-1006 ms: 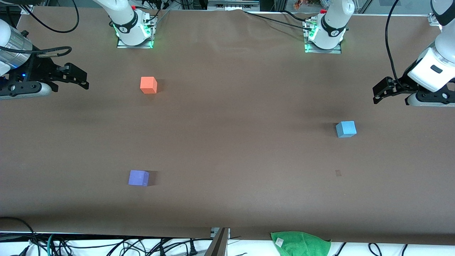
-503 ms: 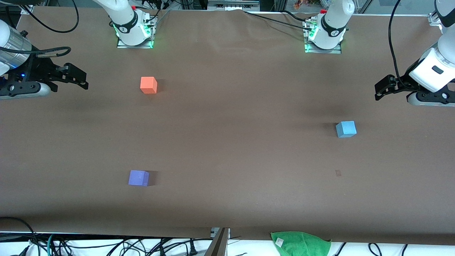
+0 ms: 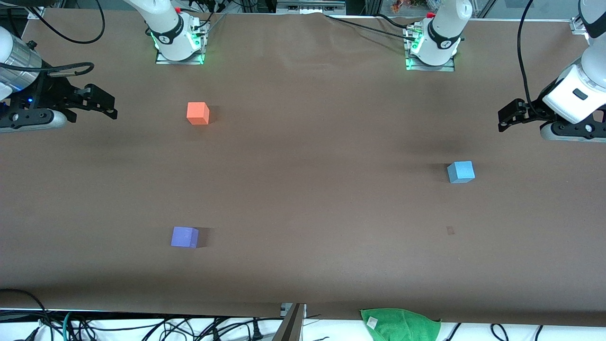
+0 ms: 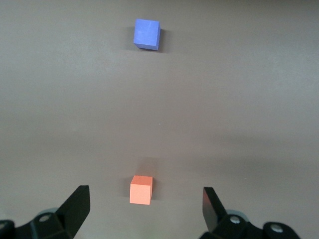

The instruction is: Place blue block between orange and purple blocks

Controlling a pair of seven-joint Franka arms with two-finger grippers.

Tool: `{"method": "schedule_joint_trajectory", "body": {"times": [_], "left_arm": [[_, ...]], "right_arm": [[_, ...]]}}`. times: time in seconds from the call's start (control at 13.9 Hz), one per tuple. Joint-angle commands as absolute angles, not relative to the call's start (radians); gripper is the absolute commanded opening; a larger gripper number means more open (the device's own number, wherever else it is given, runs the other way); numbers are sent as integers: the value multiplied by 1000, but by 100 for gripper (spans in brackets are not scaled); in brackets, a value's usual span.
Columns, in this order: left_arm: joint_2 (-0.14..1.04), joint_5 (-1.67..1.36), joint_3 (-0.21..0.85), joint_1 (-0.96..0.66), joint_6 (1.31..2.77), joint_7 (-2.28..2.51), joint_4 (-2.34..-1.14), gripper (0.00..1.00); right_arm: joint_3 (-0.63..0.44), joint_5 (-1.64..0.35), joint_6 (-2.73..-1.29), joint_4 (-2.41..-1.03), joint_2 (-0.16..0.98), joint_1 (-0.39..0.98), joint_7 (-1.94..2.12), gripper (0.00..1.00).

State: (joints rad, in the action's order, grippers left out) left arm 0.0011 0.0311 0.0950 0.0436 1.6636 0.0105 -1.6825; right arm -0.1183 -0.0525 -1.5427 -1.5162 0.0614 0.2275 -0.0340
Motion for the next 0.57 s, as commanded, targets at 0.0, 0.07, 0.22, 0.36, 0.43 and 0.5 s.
{"method": "schedule_joint_trajectory", "body": {"times": [0.0, 0.07, 0.22, 0.36, 0.43, 0.5], "left_arm": [[-2, 44, 107, 51, 1647, -12, -1677, 100], [-2, 44, 106, 51, 1647, -12, -1677, 100], [-2, 44, 106, 51, 1647, -9, -1680, 100], [0, 49, 106, 49, 1647, -9, -1674, 100], [0, 48, 106, 49, 1647, -8, -1674, 100], [0, 48, 106, 49, 1644, -8, -1674, 100]], "right_arm": [[-120, -44, -1525, -1496, 67, 225, -35, 100], [-120, -44, -1525, -1496, 69, 225, -35, 99], [-120, -44, -1525, -1497, 69, 224, -35, 100], [-121, -44, -1525, -1497, 69, 224, -34, 100], [-121, -44, -1525, -1497, 69, 224, -34, 100], [-121, -44, -1525, -1497, 69, 224, -34, 100]]}}
